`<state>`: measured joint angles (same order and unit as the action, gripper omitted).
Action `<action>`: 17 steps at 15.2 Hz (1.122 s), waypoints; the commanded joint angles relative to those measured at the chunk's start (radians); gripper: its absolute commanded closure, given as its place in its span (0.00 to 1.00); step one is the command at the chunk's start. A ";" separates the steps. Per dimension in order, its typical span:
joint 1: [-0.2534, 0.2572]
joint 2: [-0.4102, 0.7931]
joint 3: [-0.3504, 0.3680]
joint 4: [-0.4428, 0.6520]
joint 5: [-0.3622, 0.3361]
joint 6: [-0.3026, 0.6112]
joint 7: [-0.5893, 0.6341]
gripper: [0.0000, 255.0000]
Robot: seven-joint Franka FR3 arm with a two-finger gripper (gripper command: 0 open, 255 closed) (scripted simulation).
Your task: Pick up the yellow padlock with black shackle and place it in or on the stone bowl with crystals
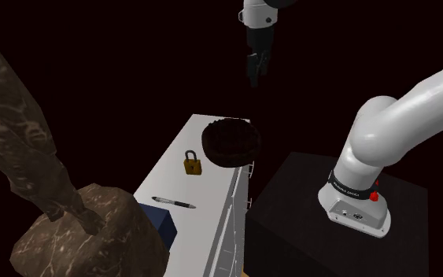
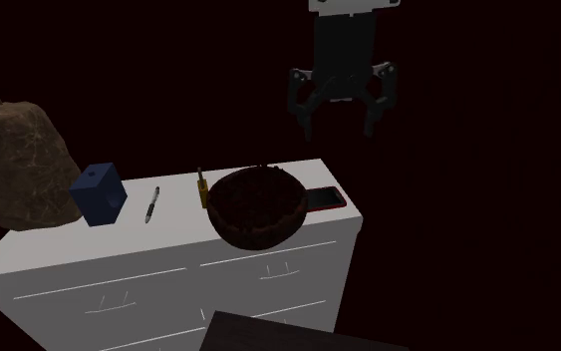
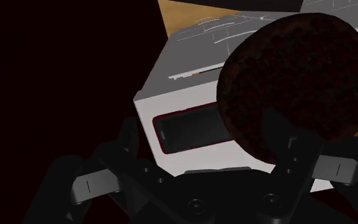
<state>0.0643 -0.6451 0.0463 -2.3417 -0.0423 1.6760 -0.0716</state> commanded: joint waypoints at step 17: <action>0.179 0.370 0.241 0.140 0.113 0.253 0.103 0.00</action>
<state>0.2349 -0.2986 0.2748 -2.2199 0.0699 1.9219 0.0270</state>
